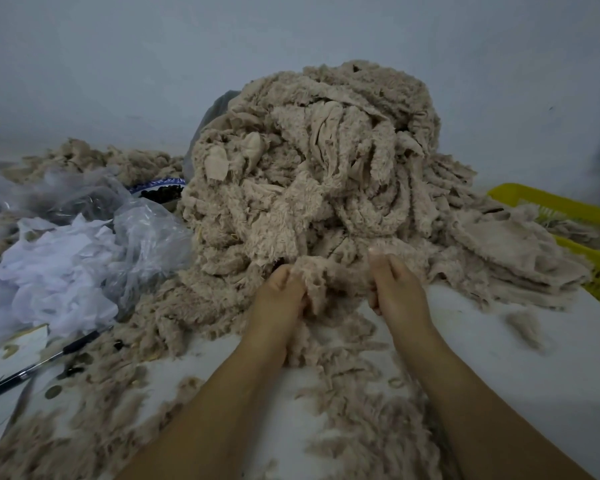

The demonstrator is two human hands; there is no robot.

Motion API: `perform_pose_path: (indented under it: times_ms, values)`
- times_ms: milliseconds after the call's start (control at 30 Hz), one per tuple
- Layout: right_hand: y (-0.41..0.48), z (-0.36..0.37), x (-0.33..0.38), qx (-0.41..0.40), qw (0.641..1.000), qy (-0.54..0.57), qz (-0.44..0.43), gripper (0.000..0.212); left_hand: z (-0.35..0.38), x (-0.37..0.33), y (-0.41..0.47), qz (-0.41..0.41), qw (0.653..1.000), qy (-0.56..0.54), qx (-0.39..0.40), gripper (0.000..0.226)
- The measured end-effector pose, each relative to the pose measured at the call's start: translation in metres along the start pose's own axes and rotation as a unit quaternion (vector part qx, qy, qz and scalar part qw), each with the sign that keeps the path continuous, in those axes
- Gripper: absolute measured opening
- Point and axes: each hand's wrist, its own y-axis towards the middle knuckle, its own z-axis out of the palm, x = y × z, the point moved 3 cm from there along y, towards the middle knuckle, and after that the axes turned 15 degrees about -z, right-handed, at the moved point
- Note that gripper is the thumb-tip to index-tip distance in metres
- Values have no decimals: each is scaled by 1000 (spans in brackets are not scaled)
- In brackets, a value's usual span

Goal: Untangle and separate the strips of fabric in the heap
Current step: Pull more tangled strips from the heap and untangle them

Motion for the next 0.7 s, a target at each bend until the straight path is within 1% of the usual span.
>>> perform_pose_path:
  times_ms: [33,67,133,167,200,233,300,367,400,433,500,533,567,600,633,700]
  values:
    - [-3,6,6,44,999,2,-29,58,1,0,0,26,998,53,-18,21]
    - [-6,13,10,96,994,9,-51,53,2,-1,-2,51,993,99,-31,21]
    - [-14,29,12,200,976,-28,-80,36,4,-1,-3,74,987,136,-33,24]
    - [-16,33,11,226,967,-60,-97,32,4,-1,-2,75,987,137,-31,23]
    - [-16,34,9,226,964,-78,-114,34,3,-2,-2,75,989,127,-31,22]
    - [-13,31,9,203,968,-87,-118,37,0,-3,-1,71,992,96,-33,21]
    - [-5,16,8,104,989,-73,-78,41,-7,-6,1,48,999,-19,-15,24]
    - [1,-1,4,-2,999,-37,-23,50,-12,-11,2,4,988,-149,29,30]
    - [2,-6,1,-36,999,-18,2,57,-13,-13,1,-22,977,-204,52,30]
    - [1,-10,2,-57,998,-3,22,62,-13,-13,0,-46,966,-246,72,29]
    - [0,-12,4,-62,998,-11,6,67,-12,-15,-2,-82,946,-294,107,21]
    - [0,-10,5,-44,998,-27,-23,63,-11,-16,-3,-92,938,-311,123,18]
    - [0,-6,8,-12,998,-46,-51,55,-10,-15,-3,-96,932,-320,141,22]
    - [-1,0,8,38,995,-52,-75,44,-9,-15,-2,-100,926,-328,158,25]
    - [-3,8,10,103,991,-51,-75,33,-7,-15,-3,-100,921,-332,177,30]
    - [-11,24,7,231,965,-93,-87,31,-5,-15,-3,-89,912,-333,224,43]
